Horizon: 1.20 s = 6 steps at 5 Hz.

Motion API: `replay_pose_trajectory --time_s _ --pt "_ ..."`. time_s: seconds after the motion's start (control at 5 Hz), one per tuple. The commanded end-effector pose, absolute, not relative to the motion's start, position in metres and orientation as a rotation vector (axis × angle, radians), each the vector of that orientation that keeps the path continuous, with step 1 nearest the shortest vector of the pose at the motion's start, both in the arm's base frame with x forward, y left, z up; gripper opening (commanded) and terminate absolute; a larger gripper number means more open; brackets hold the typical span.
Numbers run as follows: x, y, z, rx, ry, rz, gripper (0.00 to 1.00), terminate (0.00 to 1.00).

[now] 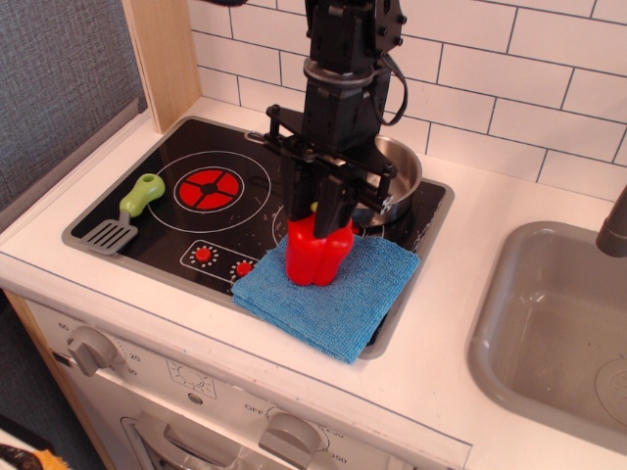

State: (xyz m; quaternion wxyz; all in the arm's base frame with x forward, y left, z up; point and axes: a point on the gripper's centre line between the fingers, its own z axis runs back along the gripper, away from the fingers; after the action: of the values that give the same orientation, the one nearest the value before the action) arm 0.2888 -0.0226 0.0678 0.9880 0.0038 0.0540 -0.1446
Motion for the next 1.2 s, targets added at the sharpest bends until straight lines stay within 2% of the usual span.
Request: replay_pose_trajectory --time_s 0.0,0.2,0.4,0.6,0.8,1.0 --pt "0.299 -0.020 0.077 -0.013 0.083 -0.275 0.00 0.00" --pt "0.308 -0.016 0.099 -0.023 0.032 -0.258 0.00 0.00" --pt "0.330 0.015 0.140 -0.059 -0.062 -0.117 0.00 0.00" --pt "0.348 0.059 0.154 -0.071 -0.103 0.041 0.00 0.00" --pt "0.366 0.110 0.139 -0.049 -0.054 0.180 0.00 0.00" --pt "0.376 0.136 0.126 -0.018 -0.042 0.237 0.00 0.00"
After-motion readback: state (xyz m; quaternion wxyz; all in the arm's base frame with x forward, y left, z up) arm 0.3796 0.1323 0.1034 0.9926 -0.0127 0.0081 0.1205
